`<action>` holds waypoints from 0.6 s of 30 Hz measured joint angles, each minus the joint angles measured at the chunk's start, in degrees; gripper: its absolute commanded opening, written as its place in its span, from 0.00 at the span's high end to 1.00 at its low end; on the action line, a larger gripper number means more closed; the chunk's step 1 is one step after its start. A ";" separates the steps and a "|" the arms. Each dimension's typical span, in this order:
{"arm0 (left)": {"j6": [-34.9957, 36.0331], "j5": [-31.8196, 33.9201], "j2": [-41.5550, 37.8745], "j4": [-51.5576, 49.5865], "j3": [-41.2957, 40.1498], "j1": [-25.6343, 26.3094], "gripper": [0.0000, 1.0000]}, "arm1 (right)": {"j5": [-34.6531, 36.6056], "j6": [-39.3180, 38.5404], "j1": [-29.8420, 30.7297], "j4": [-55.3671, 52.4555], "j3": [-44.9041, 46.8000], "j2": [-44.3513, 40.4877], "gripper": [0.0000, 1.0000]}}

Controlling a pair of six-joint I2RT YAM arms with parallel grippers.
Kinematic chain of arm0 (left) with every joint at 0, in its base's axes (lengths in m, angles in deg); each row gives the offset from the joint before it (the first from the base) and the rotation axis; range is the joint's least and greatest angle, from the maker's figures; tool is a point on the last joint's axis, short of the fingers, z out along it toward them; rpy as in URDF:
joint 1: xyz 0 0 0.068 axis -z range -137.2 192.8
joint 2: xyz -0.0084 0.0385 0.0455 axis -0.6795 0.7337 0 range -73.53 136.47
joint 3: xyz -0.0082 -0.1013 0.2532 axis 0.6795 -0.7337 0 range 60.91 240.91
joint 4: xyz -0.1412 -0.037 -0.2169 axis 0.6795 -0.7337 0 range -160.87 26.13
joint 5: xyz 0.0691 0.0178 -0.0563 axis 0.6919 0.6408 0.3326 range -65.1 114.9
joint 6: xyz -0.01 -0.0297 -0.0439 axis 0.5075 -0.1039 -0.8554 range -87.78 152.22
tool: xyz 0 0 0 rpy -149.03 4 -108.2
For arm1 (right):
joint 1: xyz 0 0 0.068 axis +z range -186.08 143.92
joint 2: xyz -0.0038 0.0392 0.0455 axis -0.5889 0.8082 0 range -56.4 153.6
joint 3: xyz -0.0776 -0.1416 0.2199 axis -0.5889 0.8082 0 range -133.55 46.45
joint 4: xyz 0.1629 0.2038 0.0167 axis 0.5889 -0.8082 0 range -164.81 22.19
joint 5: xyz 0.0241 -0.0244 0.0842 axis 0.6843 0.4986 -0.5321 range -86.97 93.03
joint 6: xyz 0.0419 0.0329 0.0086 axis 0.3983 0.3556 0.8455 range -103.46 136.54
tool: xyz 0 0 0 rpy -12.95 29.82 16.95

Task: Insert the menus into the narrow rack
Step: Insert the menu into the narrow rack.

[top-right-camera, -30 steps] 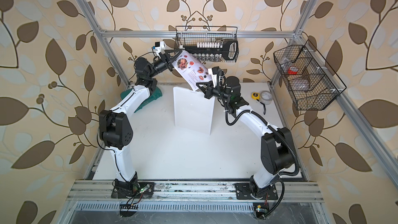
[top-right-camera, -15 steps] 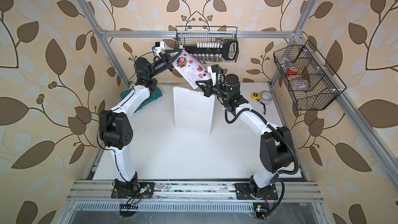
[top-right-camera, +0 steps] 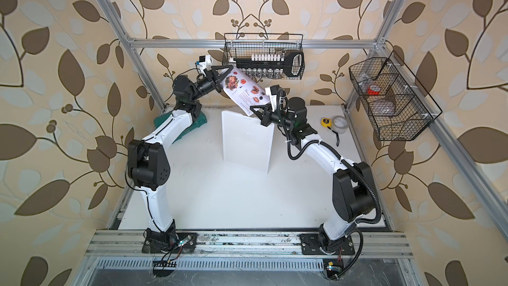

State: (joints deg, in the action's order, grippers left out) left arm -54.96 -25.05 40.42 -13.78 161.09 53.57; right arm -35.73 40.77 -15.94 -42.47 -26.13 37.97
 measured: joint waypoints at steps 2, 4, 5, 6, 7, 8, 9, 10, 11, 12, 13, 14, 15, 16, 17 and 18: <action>-0.13 -0.66 -0.07 0.59 -1.68 0.00 0.54 | 0.00 0.09 0.00 -0.17 0.02 -0.02 1.00; -0.26 -1.09 -0.28 1.01 -3.65 0.00 0.52 | 0.00 0.17 0.00 -0.22 0.02 -0.07 1.00; -0.26 -1.33 -0.55 1.16 -4.72 0.00 0.52 | 0.00 0.20 0.00 -0.26 0.02 -0.11 1.00; -0.22 -1.92 -0.87 1.18 -5.79 0.00 0.52 | 0.00 0.28 0.00 -0.31 0.04 -0.11 1.00; -0.13 -2.36 -1.14 1.11 -6.58 0.00 0.51 | 0.00 0.37 0.00 -0.31 0.04 -0.13 1.00; 0.13 -2.84 -1.55 0.98 -7.43 0.00 0.50 | 0.02 0.48 -0.02 -0.31 0.04 -0.13 1.00; 0.39 -3.50 -2.03 0.70 -8.13 0.00 0.47 | 0.02 0.61 0.00 -0.33 0.04 -0.13 1.00; 0.90 -3.93 -2.56 0.52 -8.66 0.00 0.46 | 0.02 0.83 0.00 -0.37 0.04 -0.13 1.00; 1.42 -4.24 -2.91 0.39 -8.87 0.00 0.45 | 0.02 0.85 -0.02 -0.42 0.04 -0.13 1.00; 1.77 -4.44 -3.26 0.28 -8.94 0.00 0.44 | 0.02 0.92 -0.02 -0.52 0.04 -0.13 1.00; 2.03 -4.72 -3.58 0.26 -8.94 0.00 0.44 | 0.02 1.03 -0.02 -0.68 0.04 -0.20 1.00; 2.25 -5.05 -3.85 0.24 -8.94 0.00 0.45 | 0.00 1.05 -0.02 -0.81 0.04 -0.26 1.00; 2.45 -5.29 -4.02 0.24 -8.92 0.00 0.49 | 0.00 1.05 -0.02 -0.98 0.04 -0.33 1.00; 2.64 -5.42 -4.13 0.22 -8.81 0.00 0.54 | 0.00 1.05 -0.02 -1.18 0.04 -0.44 1.00; 2.69 -5.57 -4.13 0.24 -8.70 0.00 0.59 | 0.00 1.05 -0.02 -1.44 0.04 -0.52 1.00; 2.75 -5.66 -4.13 0.17 -8.63 0.00 0.66 | 0.00 1.03 -0.02 -1.73 0.04 -0.61 1.00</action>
State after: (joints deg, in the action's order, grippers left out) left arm -52.21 -30.72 36.29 -13.61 152.46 53.57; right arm -35.73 41.80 -15.96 -44.19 -26.09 37.36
